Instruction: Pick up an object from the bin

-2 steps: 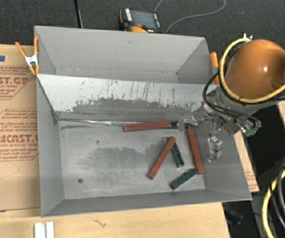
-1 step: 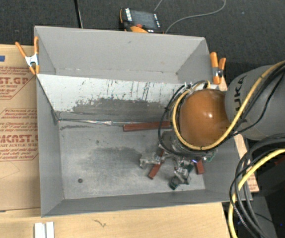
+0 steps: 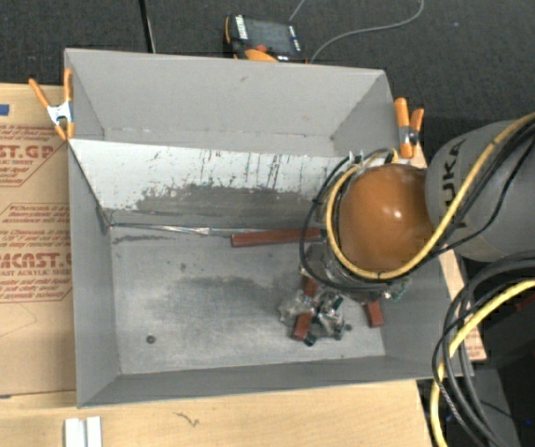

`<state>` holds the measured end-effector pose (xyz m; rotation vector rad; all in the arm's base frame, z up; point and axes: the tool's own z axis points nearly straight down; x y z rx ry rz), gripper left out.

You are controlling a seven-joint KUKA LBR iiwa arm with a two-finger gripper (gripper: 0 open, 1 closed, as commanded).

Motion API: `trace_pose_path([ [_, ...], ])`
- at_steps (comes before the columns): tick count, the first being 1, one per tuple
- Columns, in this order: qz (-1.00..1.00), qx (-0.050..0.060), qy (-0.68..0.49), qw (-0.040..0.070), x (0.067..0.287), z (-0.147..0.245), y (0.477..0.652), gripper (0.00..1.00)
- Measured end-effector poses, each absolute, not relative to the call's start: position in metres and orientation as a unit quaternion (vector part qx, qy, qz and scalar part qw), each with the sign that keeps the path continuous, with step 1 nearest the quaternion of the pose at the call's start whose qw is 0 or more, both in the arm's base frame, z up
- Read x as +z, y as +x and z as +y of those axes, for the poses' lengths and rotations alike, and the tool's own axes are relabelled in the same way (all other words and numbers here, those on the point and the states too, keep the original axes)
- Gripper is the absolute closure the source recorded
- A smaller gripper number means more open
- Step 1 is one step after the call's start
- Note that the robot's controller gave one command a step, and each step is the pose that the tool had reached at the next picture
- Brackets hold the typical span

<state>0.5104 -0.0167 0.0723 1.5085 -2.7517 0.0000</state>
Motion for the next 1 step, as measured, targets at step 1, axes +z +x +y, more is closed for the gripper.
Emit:
trace_pose_path([
  [1, -0.884, 0.002, 0.468, -0.005, 0.2481, -0.0151, 0.5235, 1.00],
])
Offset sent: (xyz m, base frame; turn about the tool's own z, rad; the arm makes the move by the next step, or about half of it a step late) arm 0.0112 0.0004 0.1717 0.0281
